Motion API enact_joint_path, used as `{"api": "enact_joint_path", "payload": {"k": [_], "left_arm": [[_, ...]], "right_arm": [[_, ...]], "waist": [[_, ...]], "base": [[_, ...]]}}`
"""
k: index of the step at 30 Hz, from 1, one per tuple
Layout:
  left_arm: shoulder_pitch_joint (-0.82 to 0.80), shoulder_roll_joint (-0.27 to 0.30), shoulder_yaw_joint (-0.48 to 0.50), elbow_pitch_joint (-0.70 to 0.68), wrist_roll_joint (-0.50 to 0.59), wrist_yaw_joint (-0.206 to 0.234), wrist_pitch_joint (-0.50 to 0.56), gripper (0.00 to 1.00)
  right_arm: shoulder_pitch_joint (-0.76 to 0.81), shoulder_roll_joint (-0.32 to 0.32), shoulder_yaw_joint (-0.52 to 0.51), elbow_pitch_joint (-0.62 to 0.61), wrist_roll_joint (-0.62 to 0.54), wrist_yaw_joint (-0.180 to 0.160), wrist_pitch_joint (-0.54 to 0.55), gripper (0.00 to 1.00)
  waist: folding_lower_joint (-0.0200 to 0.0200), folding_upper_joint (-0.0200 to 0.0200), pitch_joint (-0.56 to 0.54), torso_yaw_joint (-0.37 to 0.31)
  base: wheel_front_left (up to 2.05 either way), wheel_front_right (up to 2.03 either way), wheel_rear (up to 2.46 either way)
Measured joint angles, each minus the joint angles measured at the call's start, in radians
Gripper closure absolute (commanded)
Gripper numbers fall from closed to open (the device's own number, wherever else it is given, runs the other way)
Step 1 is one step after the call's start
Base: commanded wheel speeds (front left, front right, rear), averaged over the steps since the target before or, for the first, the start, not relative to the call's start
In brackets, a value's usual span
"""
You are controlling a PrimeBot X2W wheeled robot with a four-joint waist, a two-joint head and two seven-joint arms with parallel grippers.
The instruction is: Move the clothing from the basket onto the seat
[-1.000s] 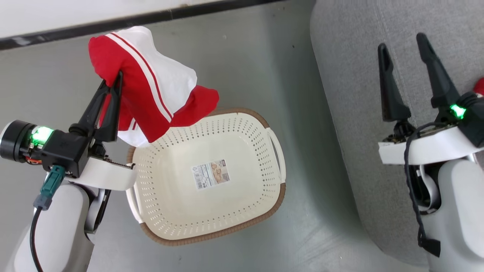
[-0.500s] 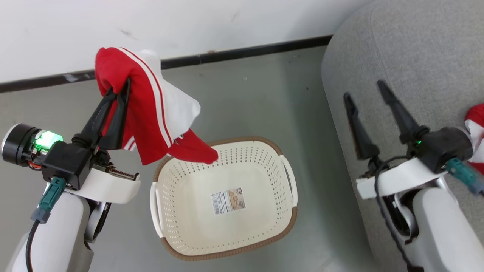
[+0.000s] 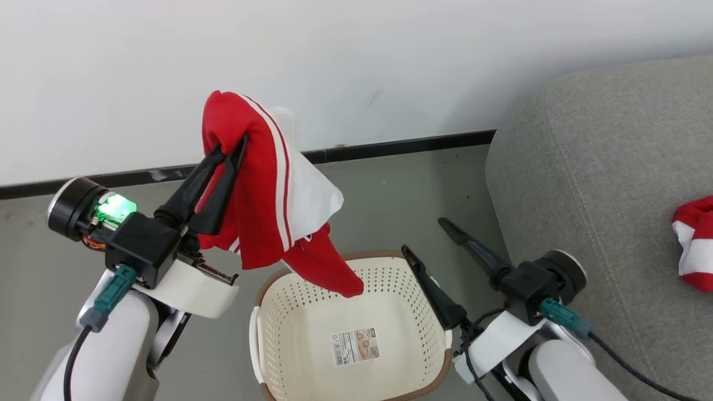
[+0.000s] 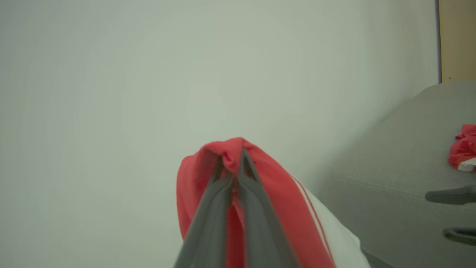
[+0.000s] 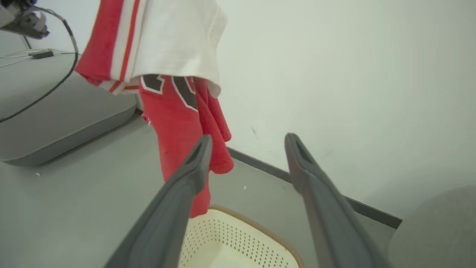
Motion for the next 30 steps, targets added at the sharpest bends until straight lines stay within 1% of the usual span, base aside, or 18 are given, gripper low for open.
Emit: {"api": "enact_joint_path", "payload": {"k": [6,8,9,12,16,18,27,28,29,30], "left_arm": [[0.000,-0.024,-0.038,-0.021,-0.005,-0.013,0.028,1.00],[0.000,-0.026,-0.051,-0.028,-0.008,-0.017,0.040,1.00],[0.000,-0.027,-0.060,-0.034,-0.011,-0.021,0.055,1.00],[0.000,-0.030,-0.074,-0.043,-0.011,-0.021,0.071,1.00],[0.000,-0.041,-0.093,-0.052,-0.012,-0.022,0.095,1.00],[0.000,-0.049,-0.102,-0.058,-0.012,-0.030,0.106,1.00],[0.000,-0.062,-0.132,-0.089,-0.021,-0.030,0.145,1.00],[0.000,-0.063,-0.134,-0.092,-0.023,-0.030,0.150,1.00],[0.001,-0.065,-0.136,-0.094,-0.023,-0.030,0.150,1.00],[0.003,-0.067,-0.136,-0.097,-0.026,-0.030,0.155,1.00]], "right_arm": [[0.000,-0.006,0.101,0.032,0.010,0.000,0.000,0.00],[0.000,-0.006,0.138,0.041,0.020,0.000,0.000,0.00],[-0.001,-0.006,0.175,0.055,0.022,0.000,0.000,0.00],[-0.004,-0.005,0.220,0.067,0.030,0.000,0.000,0.00],[-0.008,-0.004,0.251,0.101,0.028,0.000,0.000,0.00],[-0.014,-0.003,0.257,0.125,0.026,0.000,0.000,0.00],[-0.051,0.006,0.249,0.216,0.018,0.000,0.000,0.00],[-0.051,0.006,0.248,0.224,0.018,0.000,0.000,0.22],[-0.051,0.006,0.244,0.225,0.019,0.000,0.000,0.51],[-0.053,0.007,0.240,0.227,0.019,0.000,0.000,0.61]], "waist": [[0.0000,0.0000,-0.055,0.013],[0.0000,0.0000,-0.071,0.018],[0.0000,0.0000,-0.087,0.024],[0.0000,0.0000,-0.108,0.032],[0.0000,0.0000,-0.133,0.045],[0.0000,0.0000,-0.144,0.051],[0.0000,0.0000,-0.181,0.081],[0.0000,0.0000,-0.184,0.084],[0.0000,0.0000,-0.187,0.088],[0.0000,0.0000,-0.189,0.091]], "base": [[0.00,0.00,0.00],[0.00,0.00,0.00],[0.00,0.00,0.00],[0.00,0.00,0.00],[0.00,0.00,0.00],[0.00,0.00,0.00],[0.00,0.00,0.00],[0.00,0.00,0.00],[0.00,0.00,0.00],[0.00,0.00,0.00]]}}
